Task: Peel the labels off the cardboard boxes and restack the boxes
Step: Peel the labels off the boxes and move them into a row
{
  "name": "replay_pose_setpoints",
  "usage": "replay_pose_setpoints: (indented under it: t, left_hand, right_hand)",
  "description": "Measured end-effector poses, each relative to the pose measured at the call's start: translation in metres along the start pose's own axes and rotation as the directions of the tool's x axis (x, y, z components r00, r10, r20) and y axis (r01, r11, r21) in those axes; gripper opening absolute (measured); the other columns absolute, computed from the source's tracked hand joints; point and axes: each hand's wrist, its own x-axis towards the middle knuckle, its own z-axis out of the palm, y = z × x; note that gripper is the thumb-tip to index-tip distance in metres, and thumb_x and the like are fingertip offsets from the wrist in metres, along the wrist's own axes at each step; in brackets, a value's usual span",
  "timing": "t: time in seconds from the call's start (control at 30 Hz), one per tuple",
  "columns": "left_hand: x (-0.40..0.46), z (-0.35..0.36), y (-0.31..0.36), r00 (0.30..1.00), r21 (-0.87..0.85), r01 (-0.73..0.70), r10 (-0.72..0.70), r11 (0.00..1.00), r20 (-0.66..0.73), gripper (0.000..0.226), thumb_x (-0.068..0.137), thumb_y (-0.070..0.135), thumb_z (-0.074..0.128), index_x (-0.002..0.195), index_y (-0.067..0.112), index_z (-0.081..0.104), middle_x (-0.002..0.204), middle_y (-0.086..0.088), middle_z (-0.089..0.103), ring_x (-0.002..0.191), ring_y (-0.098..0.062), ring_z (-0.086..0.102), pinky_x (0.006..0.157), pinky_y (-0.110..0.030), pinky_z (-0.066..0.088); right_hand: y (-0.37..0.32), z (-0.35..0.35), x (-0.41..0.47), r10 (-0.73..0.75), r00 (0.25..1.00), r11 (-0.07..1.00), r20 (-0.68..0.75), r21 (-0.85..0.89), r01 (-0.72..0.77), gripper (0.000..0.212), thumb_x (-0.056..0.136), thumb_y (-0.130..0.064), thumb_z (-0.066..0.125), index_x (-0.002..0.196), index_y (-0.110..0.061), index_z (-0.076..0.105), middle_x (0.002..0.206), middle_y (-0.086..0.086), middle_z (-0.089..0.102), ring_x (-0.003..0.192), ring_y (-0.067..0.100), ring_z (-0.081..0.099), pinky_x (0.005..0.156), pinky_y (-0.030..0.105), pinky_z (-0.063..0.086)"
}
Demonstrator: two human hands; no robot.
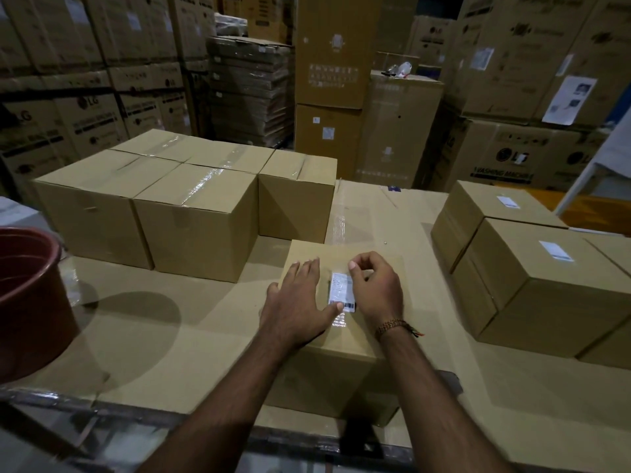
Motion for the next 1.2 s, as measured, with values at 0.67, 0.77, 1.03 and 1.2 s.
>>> replay_pose_setpoints:
  t: [0.67, 0.77, 1.03, 1.2]
  left_hand:
    - [0.002, -0.008, -0.008, 0.997, -0.146, 0.034, -0.024, 0.989, 0.068, 0.114, 0.084, 0.079, 0.059, 0.168, 0.025, 0.004, 0.177, 0.004, 0.007, 0.162, -0.018, 0.003, 0.125, -0.057, 0.018]
    - [0.001, -0.008, -0.012, 0.995, -0.173, 0.036, -0.019, 0.984, 0.096, 0.119, 0.081, 0.082, 0.061, 0.169, 0.027, 0.002, 0.177, 0.007, 0.004, 0.162, -0.015, 0.0, 0.125, -0.056, 0.016]
    - [-0.003, -0.023, -0.012, 0.981, -0.262, 0.067, -0.015, 0.963, 0.194, 0.123, 0.081, 0.07, 0.075, 0.169, 0.028, 0.0, 0.177, 0.003, -0.002, 0.163, -0.02, -0.001, 0.128, -0.058, 0.015]
    - [-0.004, -0.023, -0.011, 0.98, -0.263, 0.07, -0.017, 0.962, 0.2, 0.123, 0.08, 0.068, 0.077, 0.169, 0.029, 0.0, 0.177, 0.002, -0.003, 0.163, -0.021, -0.002, 0.128, -0.059, 0.013]
  right_hand:
    - [-0.011, -0.048, 0.006, 0.067, 0.791, 0.992, 0.608, 0.047, -0.121, 0.116, 0.08, -0.007, 0.09, 0.17, -0.024, 0.018, 0.111, 0.008, 0.076, 0.085, 0.011, 0.07, 0.088, 0.035, 0.059]
    - [-0.019, -0.046, -0.005, 0.078, 0.82, 0.993, 0.567, -0.12, -0.012, 0.123, 0.08, -0.021, 0.092, 0.17, -0.026, 0.009, 0.12, 0.001, 0.074, 0.097, 0.014, 0.069, 0.093, 0.034, 0.057]
    - [-0.018, -0.049, -0.018, 0.048, 0.853, 0.997, 0.52, -0.079, -0.008, 0.121, 0.08, -0.02, 0.093, 0.169, -0.027, 0.012, 0.12, -0.005, 0.072, 0.097, 0.004, 0.069, 0.078, 0.012, 0.049]
    - [-0.02, -0.046, -0.02, 0.054, 0.848, 0.986, 0.527, -0.165, 0.04, 0.071, 0.083, -0.025, 0.09, 0.145, -0.024, 0.056, 0.134, -0.002, 0.071, 0.114, 0.014, 0.067, 0.101, 0.035, 0.056]
